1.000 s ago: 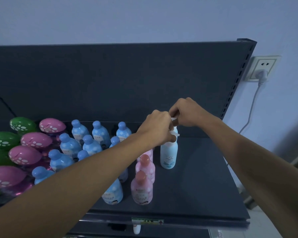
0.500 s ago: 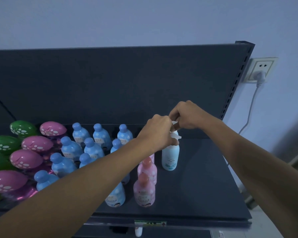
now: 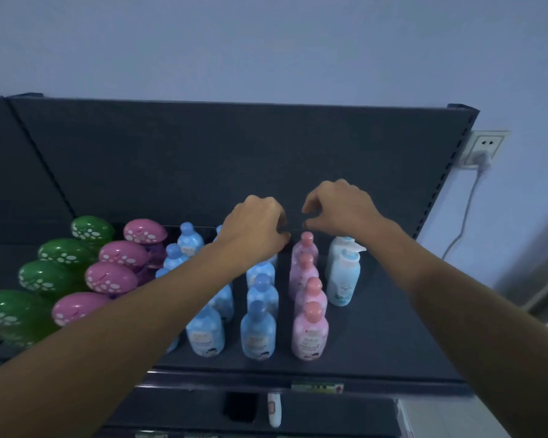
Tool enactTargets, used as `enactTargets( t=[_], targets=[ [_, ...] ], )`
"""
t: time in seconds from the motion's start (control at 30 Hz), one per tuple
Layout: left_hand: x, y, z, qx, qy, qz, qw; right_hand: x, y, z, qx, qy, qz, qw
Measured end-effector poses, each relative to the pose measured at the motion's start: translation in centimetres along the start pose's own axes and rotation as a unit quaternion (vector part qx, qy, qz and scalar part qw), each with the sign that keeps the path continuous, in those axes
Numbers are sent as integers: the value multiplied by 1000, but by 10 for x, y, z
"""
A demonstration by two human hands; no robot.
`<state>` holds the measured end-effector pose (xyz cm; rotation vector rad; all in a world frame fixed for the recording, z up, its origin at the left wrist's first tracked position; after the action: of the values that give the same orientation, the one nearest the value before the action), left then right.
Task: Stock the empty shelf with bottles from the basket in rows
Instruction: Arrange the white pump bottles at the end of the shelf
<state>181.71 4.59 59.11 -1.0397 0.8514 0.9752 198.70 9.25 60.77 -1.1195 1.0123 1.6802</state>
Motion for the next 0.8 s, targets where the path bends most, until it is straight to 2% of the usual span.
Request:
enactTargets(
  t=[0.2, 0.57, 0.8],
  targets=[
    [-39, 76, -47, -12, 4, 12, 1000, 9, 95, -27, -11, 2, -5, 1000],
    [-108, 222, -169, 29, 7, 1, 1000, 42, 292, -104, 6, 13, -4, 1000],
    [-110, 300, -250, 2, 79, 18, 997, 93, 383, -156, 0, 85, 23, 996]
  ],
)
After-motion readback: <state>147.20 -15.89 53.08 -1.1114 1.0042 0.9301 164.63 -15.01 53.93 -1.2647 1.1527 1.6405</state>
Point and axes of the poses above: each hand's wrist, its own z-axis towards the middle knuckle, its own x-axis out of the palm, y = z × x, the point moved 2 cm from there along z, towards the middle knuckle, and after that the axes turned 4 degrees about -y, right-handed, at the moved point
